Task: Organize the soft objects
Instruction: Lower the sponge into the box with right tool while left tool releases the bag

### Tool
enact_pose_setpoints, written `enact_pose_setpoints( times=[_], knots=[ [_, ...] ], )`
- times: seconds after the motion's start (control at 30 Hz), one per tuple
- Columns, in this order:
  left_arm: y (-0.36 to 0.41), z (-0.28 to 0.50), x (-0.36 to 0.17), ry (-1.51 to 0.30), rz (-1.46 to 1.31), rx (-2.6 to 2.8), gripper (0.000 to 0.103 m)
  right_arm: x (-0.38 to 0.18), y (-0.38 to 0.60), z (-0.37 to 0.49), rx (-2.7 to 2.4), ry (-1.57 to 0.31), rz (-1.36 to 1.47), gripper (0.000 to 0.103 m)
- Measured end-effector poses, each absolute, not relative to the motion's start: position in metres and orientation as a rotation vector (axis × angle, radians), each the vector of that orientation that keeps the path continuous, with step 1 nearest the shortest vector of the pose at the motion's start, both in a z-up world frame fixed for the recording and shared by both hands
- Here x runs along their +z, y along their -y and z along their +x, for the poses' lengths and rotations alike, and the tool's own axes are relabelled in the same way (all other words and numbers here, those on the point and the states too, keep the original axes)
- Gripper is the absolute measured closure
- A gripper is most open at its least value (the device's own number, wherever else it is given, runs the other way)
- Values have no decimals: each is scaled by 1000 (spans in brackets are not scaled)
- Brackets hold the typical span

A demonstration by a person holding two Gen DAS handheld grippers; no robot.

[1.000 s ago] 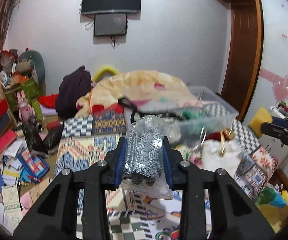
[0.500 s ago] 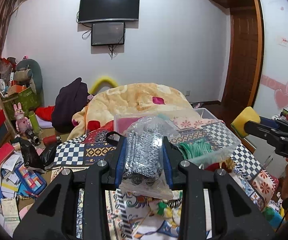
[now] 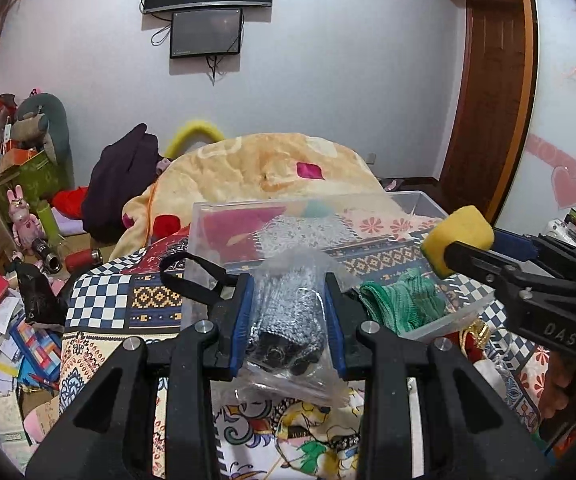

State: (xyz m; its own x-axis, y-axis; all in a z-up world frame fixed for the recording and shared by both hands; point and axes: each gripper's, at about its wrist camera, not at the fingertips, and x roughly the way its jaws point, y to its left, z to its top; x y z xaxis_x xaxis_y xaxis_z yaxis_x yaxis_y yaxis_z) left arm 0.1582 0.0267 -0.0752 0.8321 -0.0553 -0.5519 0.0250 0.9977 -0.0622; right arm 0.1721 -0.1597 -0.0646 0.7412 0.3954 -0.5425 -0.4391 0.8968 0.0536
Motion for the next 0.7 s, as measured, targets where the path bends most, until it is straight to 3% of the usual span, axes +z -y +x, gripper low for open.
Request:
enact_pose_setpoints(
  times=[0.27,0.33,0.4,0.57,0.7],
  knots=[
    [-21,170,-82,-620,-41,-45,69,-72,147,180,474,-625,-127,47],
    [-19,167,-81,-616,-29,-43,64,-73,147,179,483,-635,-133,43],
    [-17,161,-78,-598,-17,-34,42,-72,148,177,488,-635,-135,36],
    [-15,138,-62,-516,25,-19,38,-62,153,166,479,-599,-141,25],
    [-16,119,-50,-467,31,-23,29,-49,160,150,470,-542,-144,18]
  ],
)
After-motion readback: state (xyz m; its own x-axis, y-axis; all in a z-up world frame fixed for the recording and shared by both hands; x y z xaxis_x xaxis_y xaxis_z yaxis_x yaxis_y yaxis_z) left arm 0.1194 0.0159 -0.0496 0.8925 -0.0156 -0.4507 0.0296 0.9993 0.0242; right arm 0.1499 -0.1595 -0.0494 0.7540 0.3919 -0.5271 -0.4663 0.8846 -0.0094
